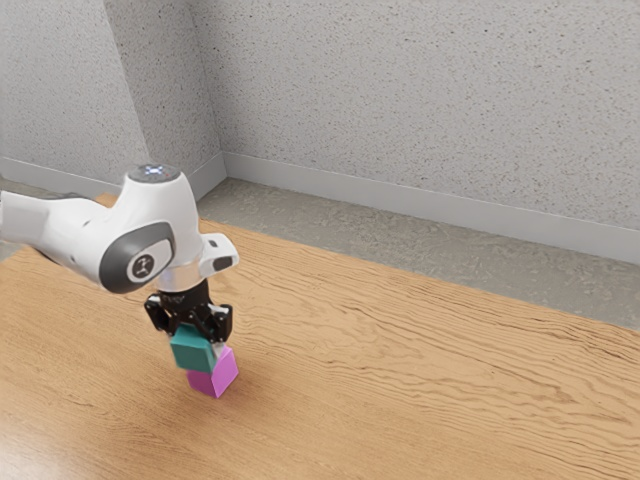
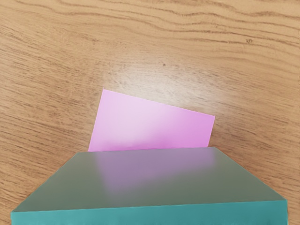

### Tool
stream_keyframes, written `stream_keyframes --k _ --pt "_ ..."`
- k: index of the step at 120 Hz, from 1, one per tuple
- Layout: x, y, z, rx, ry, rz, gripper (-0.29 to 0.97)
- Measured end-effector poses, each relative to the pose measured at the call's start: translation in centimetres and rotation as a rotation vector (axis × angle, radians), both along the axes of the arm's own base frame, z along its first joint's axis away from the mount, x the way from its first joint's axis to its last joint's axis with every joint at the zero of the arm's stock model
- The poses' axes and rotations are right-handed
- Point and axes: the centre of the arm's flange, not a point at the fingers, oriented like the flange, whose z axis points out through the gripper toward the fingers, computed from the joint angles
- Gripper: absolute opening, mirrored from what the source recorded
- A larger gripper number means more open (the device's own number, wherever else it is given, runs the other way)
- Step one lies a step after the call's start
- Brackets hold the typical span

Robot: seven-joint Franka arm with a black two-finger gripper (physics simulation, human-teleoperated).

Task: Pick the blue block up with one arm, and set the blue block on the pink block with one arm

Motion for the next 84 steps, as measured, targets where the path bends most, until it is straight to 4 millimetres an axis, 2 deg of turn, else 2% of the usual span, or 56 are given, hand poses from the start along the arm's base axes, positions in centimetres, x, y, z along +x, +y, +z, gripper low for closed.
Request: stream_keyframes --k 29,42,70,84 --pt "1.1 0.0 -0.2 -0.006 -0.009 -0.022 0.39" --pt "1.5 0.8 0.1 -0.011 -0.036 -0.047 0.39" --pt "1.8 0.9 0.5 -0.011 -0.070 -0.133 0.39" --pt "1.8 1.5 0.7 -0.006 -0.091 -0.156 0.39"
